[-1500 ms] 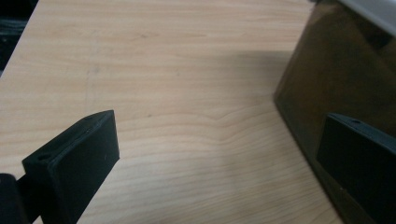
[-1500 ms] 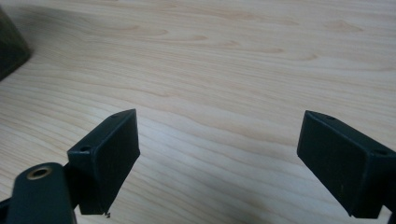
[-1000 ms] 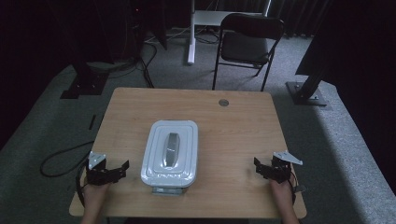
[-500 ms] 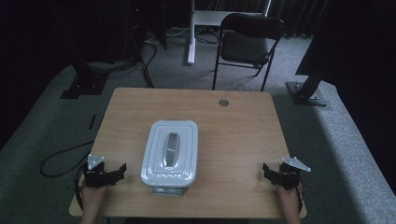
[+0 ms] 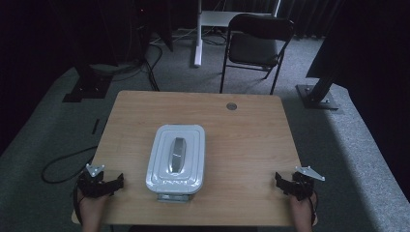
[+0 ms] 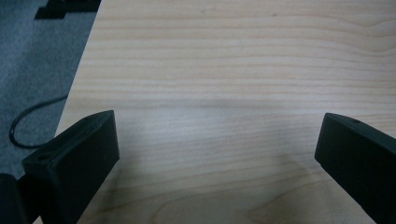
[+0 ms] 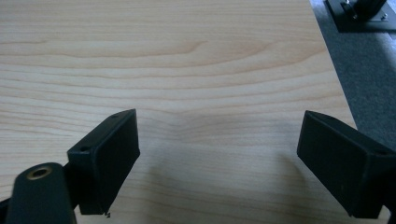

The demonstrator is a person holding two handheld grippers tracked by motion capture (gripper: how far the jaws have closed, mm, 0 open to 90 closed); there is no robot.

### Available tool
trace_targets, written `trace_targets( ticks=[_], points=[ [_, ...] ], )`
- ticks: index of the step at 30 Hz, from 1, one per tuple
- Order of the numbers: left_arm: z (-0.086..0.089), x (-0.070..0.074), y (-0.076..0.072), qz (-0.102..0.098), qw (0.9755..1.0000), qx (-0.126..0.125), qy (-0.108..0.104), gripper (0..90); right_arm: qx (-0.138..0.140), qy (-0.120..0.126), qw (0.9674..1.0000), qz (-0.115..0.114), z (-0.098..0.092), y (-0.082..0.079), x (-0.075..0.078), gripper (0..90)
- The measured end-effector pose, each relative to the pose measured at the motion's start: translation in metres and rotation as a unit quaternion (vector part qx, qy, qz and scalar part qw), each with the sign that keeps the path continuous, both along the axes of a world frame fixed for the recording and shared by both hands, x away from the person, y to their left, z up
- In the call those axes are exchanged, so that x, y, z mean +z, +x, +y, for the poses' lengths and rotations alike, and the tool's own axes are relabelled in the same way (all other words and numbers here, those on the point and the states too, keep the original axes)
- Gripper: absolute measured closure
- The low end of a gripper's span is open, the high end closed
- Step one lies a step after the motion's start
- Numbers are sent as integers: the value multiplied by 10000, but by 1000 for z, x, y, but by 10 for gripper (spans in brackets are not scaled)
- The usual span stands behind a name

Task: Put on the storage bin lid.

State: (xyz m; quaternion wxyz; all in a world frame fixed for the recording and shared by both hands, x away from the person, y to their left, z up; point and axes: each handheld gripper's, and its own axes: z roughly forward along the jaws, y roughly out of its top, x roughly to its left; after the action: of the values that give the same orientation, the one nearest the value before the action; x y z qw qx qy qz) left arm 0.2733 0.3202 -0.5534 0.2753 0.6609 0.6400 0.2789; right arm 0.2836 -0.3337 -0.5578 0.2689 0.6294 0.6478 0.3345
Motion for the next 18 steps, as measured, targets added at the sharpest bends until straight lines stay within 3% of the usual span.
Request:
trace_targets(
  ticks=[5,10,18],
  points=[
    [5,-1,1,156,9997,185,-62,6,-31,-90,9998,155,2,2,-1,124],
    [6,-2,3,199,9998,84,-16,6,-51,-311,9991,284,6,4,-2,128],
    [6,-2,4,203,9998,62,-6,6,-53,-285,9991,297,5,4,-2,121]
  ],
)
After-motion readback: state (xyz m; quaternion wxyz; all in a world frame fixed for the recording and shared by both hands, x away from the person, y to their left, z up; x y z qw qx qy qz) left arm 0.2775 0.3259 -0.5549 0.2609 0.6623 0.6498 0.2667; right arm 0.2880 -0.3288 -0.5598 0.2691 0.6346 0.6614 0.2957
